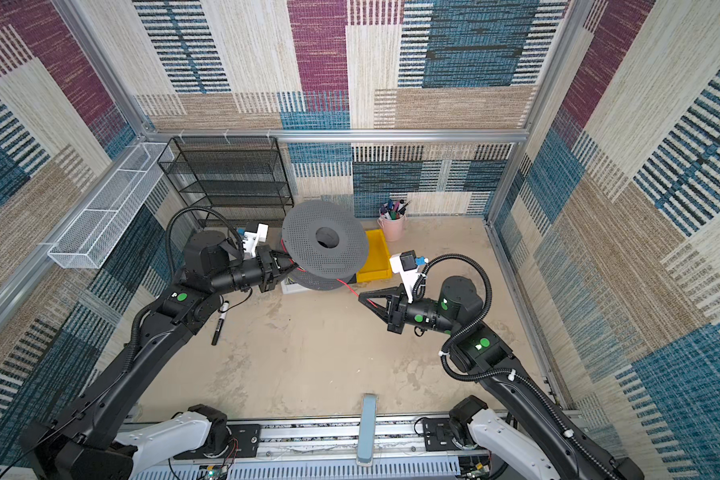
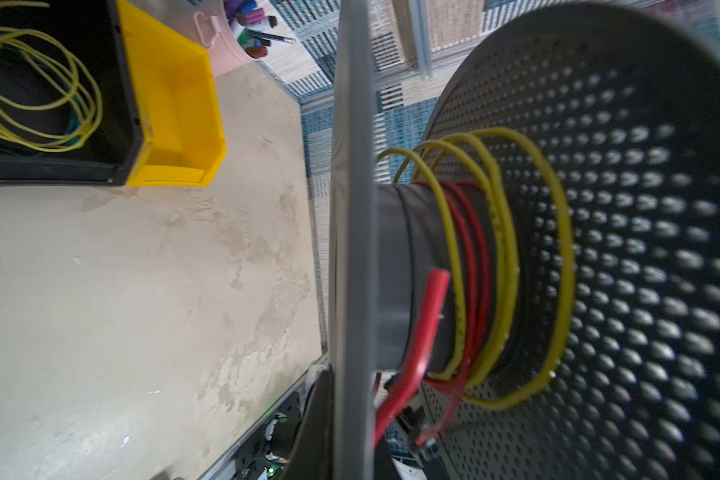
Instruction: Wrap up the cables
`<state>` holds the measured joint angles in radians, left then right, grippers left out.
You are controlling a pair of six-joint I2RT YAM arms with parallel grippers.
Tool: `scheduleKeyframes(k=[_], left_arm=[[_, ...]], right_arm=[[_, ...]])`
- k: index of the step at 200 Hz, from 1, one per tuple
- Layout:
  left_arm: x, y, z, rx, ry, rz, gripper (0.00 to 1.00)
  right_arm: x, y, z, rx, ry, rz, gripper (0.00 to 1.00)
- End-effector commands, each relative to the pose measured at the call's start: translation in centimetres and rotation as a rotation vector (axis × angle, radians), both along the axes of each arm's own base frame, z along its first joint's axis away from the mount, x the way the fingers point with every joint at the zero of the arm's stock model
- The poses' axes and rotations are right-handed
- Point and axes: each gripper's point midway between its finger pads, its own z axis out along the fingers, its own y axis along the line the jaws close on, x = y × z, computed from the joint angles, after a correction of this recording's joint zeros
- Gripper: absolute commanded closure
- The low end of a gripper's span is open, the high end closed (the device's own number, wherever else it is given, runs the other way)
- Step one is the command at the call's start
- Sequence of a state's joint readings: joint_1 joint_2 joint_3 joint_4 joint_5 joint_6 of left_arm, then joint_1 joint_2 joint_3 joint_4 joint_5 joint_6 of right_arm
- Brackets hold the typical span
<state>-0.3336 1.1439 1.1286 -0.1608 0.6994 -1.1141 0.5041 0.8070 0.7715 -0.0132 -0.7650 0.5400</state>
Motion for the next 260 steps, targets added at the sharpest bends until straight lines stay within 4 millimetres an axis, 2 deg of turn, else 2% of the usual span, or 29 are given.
scheduleKeyframes(k=[1,40,63,100,140,173,201,215,236,260], left_arm=[[1.5,1.2,7.2,-0.218,-0.220,0.059,1.00],[-0.8,0.3,7.7,-0.257,-0.257,-0.093,1.00],[-2.4,0.0,8.0,-0.273,-0.281,-0.183,1.00],[-4.0,-0.5,6.3,-0.200,-0.251,-0.275,1.00],[-6.1,-1.1,4.6,-0.169,-0.252,-0.422,1.00],[-7.6,-1.1,2.3,-0.073,-0.262,-0.492,1.00],[-9.1,-0.9,1.8,-0.048,-0.325,-0.567,1.00],[-9.5,-1.0,1.3,-0.044,-0.327,-0.588,1.00],[-9.9,-1.1,-0.1,-0.017,-0.294,-0.613,1.00],[-10.6,-1.3,-0.7,-0.007,-0.297,-0.652,1.00]], right_arm=[[-2.5,0.4,0.2,0.016,0.023,0.195,1.00],[0.3,-0.5,3.6,0.024,-0.081,0.183,1.00],[1.9,-1.4,5.0,0.012,-0.121,0.169,1.00],[3.8,-2.0,5.8,-0.014,-0.137,0.213,1.00],[4.3,-1.9,7.2,-0.006,-0.159,0.290,1.00],[3.5,-1.8,8.1,0.018,-0.123,0.425,1.00],[5.3,-1.5,7.2,0.016,-0.012,0.441,1.00],[5.5,-1.4,7.0,0.023,0.002,0.462,1.00],[5.4,-1.5,7.8,0.027,-0.027,0.475,1.00],[6.1,-1.3,8.8,0.018,-0.054,0.456,1.00]])
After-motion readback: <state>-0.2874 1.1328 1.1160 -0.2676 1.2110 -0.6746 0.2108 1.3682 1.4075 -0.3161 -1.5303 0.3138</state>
